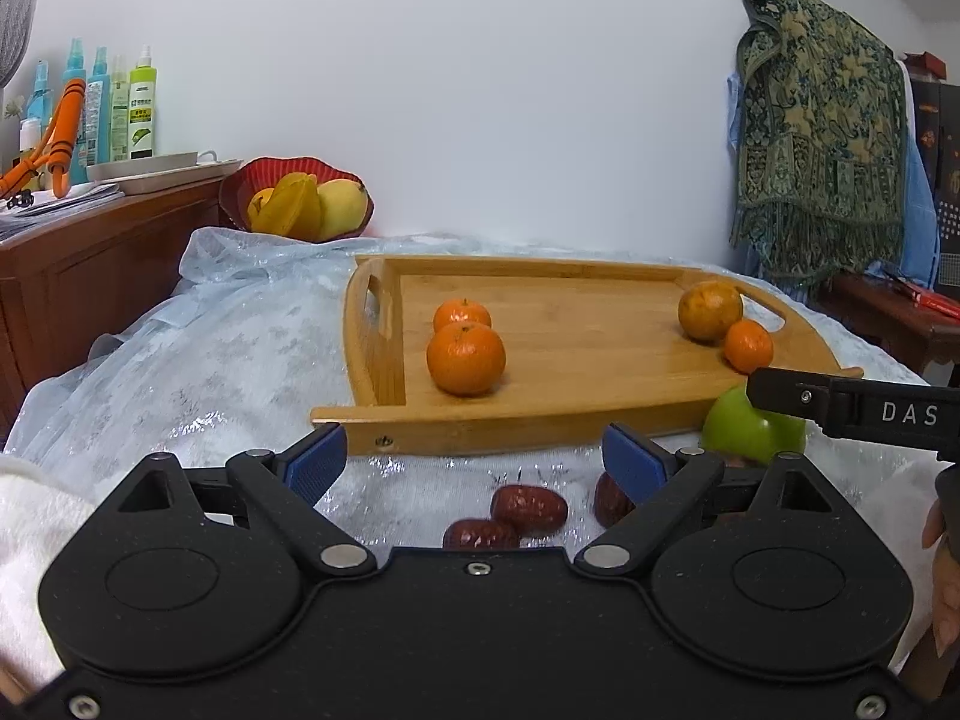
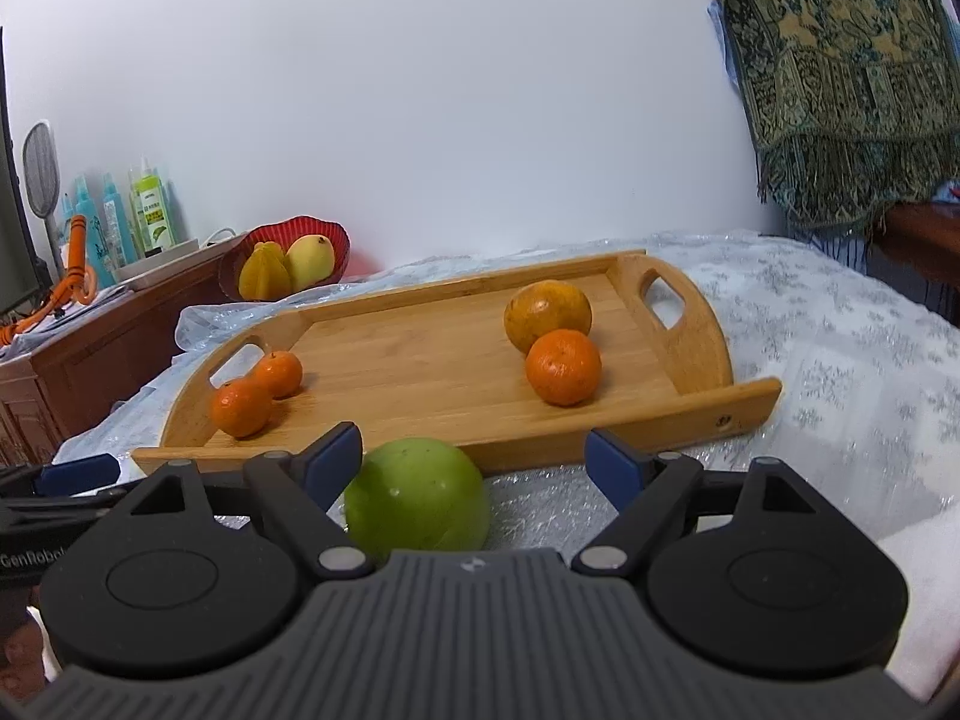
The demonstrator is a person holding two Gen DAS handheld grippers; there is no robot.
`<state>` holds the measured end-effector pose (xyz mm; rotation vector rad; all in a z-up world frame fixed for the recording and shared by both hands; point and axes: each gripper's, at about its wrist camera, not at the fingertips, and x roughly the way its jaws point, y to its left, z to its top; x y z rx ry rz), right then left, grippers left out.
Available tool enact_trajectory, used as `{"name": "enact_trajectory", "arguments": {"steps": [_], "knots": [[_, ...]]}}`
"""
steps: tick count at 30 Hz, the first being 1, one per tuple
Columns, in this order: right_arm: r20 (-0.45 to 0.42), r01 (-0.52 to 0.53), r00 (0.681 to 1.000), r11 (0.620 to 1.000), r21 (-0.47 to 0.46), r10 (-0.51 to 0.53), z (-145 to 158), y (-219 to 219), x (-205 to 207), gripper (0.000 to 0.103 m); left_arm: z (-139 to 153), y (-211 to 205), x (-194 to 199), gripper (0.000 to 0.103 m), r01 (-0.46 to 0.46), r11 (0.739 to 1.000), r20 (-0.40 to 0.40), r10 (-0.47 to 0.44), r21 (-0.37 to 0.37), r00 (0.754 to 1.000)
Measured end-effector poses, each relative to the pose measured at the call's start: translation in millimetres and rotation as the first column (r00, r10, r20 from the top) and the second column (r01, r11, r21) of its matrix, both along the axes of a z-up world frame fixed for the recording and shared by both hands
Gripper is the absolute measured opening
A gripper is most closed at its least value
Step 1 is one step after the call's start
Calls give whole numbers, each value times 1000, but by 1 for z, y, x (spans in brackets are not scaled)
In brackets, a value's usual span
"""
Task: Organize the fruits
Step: 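Open both tools and move them back to the remaining fruits, then grasp a red date with the left tool while the right tool grasps the green apple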
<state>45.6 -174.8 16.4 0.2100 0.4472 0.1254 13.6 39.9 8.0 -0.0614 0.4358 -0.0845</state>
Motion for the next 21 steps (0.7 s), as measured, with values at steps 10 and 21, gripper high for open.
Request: {"name": "enact_trajectory", "arguments": {"steps": [10,21], "knots": [[-29,-18,999,1000,23,19,-6,4,-2,90,-6,8,-7,59,23,998,-68,-27,-54,997],[-20,-71,997,997,-20,70,-8,17,-1,86,-14,4,-9,37,39,998,-117,-45,-48,992]]}}
